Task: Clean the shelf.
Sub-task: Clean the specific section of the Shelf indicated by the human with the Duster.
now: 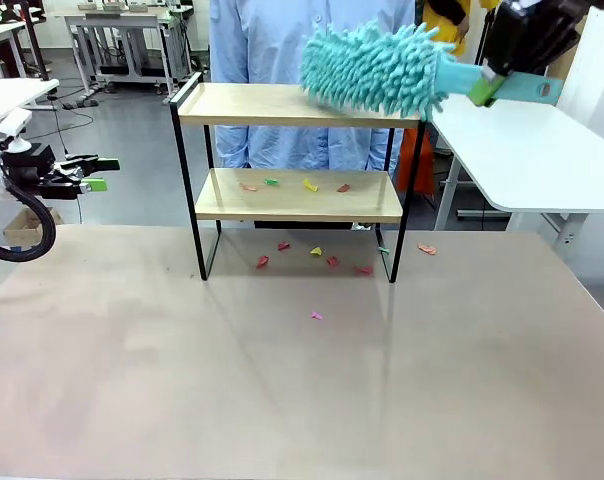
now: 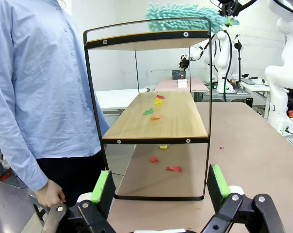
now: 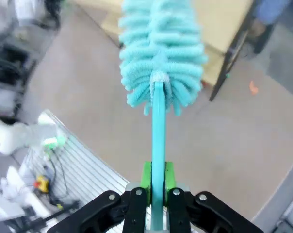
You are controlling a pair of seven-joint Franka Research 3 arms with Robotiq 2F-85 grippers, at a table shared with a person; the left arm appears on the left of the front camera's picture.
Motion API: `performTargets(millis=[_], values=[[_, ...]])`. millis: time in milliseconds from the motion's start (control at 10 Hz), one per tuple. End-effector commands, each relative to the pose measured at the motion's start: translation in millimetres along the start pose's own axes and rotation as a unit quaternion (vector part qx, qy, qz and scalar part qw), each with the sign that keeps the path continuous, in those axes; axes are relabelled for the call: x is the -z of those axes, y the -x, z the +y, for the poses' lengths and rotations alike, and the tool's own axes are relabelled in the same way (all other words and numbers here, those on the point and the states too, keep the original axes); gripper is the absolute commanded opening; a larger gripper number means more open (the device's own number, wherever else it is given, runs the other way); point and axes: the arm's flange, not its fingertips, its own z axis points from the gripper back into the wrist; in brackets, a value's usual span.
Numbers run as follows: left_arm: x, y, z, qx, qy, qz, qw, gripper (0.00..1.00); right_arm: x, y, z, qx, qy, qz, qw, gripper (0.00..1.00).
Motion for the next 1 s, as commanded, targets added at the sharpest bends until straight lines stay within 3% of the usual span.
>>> performTargets(millis=[0,300,900], values=[[-0.2,-3.6,-0.5,0.002,-0.001,0.002,1.000,1.00,4.8,22.7,3.4,-0.119,0.013,0.032,0.992,0.13],[-0.2,-3.6,-0.5,0.002,-0.001,0.002,1.000,1.00,52.0,52.7,4.4,-0.216,0.031,0.120,0.969,0.13],[-0.2,-3.6,-0.5,0.002,-0.001,0.002,1.000,1.00,126.4,110.8,-6.0,-0.281,-0.020,0.232,0.931,0.13]])
